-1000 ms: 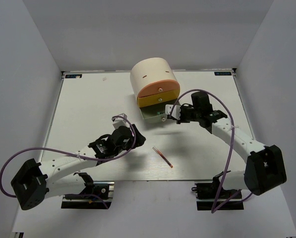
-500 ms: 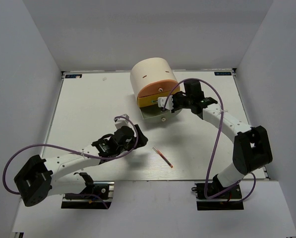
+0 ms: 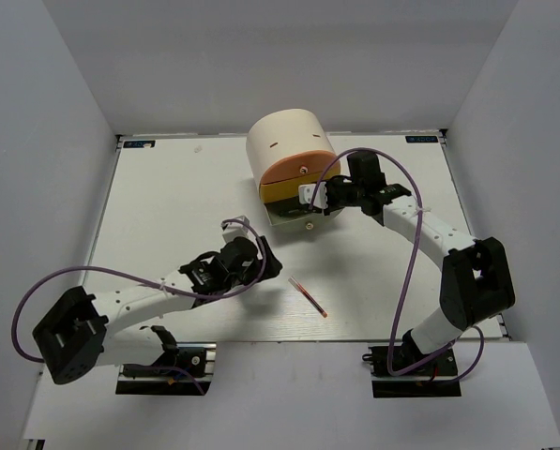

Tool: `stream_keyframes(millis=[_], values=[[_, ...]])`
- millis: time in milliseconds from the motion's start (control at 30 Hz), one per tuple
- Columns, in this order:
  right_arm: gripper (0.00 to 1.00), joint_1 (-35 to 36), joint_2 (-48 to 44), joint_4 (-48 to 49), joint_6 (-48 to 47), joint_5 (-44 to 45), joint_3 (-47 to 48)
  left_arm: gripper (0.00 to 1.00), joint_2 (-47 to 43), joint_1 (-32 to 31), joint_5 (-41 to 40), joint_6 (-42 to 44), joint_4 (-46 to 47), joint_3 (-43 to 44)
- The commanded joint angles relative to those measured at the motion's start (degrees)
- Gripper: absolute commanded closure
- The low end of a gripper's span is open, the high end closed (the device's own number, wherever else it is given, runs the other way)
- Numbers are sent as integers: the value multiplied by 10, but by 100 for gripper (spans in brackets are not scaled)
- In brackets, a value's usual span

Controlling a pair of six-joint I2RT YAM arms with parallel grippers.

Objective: Sort the stationery into containers
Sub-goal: Place the pen in the drawer, then pick up the pen from the center of the board.

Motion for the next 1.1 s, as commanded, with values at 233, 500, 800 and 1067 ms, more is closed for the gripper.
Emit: stream_keyframes(millis=[233,500,800,1067], values=[[100,-8,-51,-21,208,-42,15,53,55,2,65,75,41,53],[100,-33,-71,-50,430,-86,-24,86,174,-7,204,243,-17,170],[69,-62,-108,-22,499,-99,-75,30,290,-25,281,429,-202,309],[68,-93,-134,-14,506,-95,-104,10,265,-41,250,544,-215,309]])
